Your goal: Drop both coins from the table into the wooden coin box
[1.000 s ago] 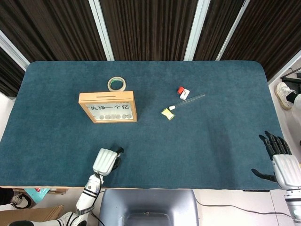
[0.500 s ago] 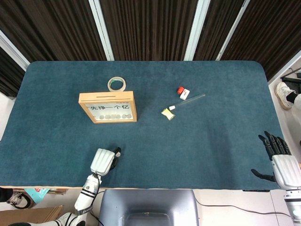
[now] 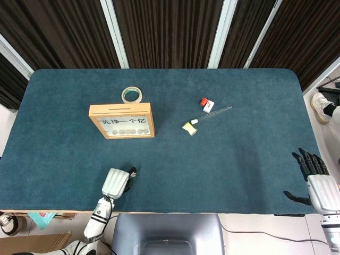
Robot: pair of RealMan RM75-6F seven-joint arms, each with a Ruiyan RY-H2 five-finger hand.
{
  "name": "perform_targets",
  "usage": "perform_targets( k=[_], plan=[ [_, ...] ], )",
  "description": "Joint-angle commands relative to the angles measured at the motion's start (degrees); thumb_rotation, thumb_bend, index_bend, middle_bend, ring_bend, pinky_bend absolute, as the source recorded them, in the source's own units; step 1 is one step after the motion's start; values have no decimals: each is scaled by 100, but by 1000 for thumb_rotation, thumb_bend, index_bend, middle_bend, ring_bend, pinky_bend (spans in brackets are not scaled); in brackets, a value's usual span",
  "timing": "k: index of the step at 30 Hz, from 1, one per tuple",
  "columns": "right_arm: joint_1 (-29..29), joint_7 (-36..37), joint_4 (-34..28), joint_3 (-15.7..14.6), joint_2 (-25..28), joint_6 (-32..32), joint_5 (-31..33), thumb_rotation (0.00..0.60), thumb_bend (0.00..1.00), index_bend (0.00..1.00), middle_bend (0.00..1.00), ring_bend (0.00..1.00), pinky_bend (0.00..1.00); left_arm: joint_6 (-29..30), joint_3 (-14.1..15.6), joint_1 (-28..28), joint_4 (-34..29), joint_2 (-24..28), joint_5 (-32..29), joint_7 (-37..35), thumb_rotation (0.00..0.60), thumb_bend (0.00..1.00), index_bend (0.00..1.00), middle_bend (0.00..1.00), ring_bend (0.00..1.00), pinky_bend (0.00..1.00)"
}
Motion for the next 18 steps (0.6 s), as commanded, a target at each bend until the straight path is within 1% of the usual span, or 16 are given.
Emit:
perform_targets(
  k=[1, 8, 18],
  plan=[
    [-1, -4, -1, -1, 0, 3, -4, 600, 194, 0, 0, 0, 0, 1, -7, 1, 11, -11, 14, -2, 600, 406, 414, 1000, 1000, 1000],
    [-6, 13, 6, 1, 5, 8, -7, 600, 194, 0, 0, 0, 0, -68, -48, 0, 61, -37, -1, 52, 600, 407, 413, 1000, 1000, 1000],
    [-9, 6, 3, 5, 2, 16, -12, 600, 194, 0, 0, 0, 0, -160, -72, 11, -44, 27, -22, 143, 600, 407, 413, 1000, 1000, 1000]
  ],
)
